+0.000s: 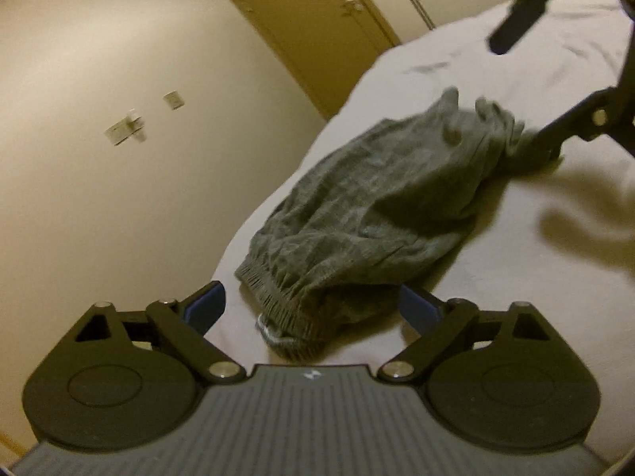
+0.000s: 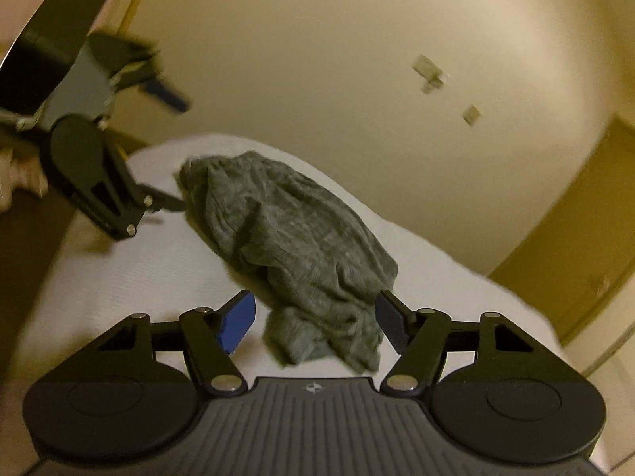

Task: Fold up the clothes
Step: 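Grasp the grey shorts with the left gripper while the right gripper grasps another edge, then lift the grey shorts off the bed with both grippers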

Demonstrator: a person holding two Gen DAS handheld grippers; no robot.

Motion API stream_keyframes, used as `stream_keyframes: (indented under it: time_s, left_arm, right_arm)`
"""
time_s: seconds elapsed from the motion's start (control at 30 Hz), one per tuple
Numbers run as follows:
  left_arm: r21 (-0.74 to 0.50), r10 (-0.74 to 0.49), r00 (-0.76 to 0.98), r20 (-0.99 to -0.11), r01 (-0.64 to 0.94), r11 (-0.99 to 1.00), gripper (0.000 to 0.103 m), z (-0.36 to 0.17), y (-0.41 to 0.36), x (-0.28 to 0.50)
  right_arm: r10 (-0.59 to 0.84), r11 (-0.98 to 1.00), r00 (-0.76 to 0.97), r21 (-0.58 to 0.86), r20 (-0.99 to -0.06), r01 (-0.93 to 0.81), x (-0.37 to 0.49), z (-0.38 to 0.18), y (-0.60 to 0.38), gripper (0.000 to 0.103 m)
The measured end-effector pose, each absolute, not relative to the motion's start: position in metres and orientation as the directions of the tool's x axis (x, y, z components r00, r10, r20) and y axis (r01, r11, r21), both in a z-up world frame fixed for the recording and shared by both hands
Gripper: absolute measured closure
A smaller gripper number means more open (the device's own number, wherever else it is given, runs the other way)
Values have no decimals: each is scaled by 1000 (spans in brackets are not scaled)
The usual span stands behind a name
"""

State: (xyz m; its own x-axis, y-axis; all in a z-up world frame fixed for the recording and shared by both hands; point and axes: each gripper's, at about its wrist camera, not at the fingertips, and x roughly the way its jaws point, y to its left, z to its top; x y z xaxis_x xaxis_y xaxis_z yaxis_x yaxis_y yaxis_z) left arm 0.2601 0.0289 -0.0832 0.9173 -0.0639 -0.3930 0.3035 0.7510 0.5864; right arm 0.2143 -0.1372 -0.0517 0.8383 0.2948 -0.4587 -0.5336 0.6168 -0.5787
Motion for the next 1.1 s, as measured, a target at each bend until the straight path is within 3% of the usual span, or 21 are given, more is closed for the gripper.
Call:
stream_keyframes:
  time_s: [0.1,0.13,0.23,0.27,0.3,0.33,0.37,0.53,0.67,0.83,1.1]
  left_arm:
    - [589,-89,901,-424,349,729,37,-93,33,279]
    - [582,-101,891,-442,371,723,53,-96,33,284]
    - [575,-127,882,-454,400,714,77,-100,32,290]
    - [574,-128,886,-446,392,719,84,-98,32,291]
    - [566,-130,891,-435,383,730,87,-96,33,290]
    - [557,-136,897,-420,373,742,89,-88,34,288]
    - [546,-141,903,-405,363,755,90,-80,35,285]
    - [495,-218,921,-322,360,791,91,-16,28,257]
    - [465,-381,884,-271,467,752,92,28,-11,188]
    - [437,-568,798,-199,591,678,92,82,-61,102]
    - [426,-814,561,-150,780,459,92,117,-147,-13]
  right_arm:
    - [289,568,837,-620,-465,-541,241,-68,-125,36]
    - [287,558,835,-627,-469,-544,249,-73,-121,37]
    - [273,537,830,-639,-486,-550,272,-86,-111,41]
    - [266,530,829,-643,-492,-552,279,-90,-108,50]
    - [260,522,827,-648,-498,-554,284,-95,-105,69]
    - [257,524,830,-651,-494,-549,285,-97,-104,81]
    - [254,527,835,-654,-489,-543,286,-98,-104,101]
    - [247,647,883,-610,-400,-458,264,-47,-138,102]
    - [216,732,916,-565,-339,-381,224,17,-186,103]
    - [112,832,946,-492,-305,-257,123,90,-260,103]
    - [-143,885,942,-466,-304,-16,-73,130,-353,102]
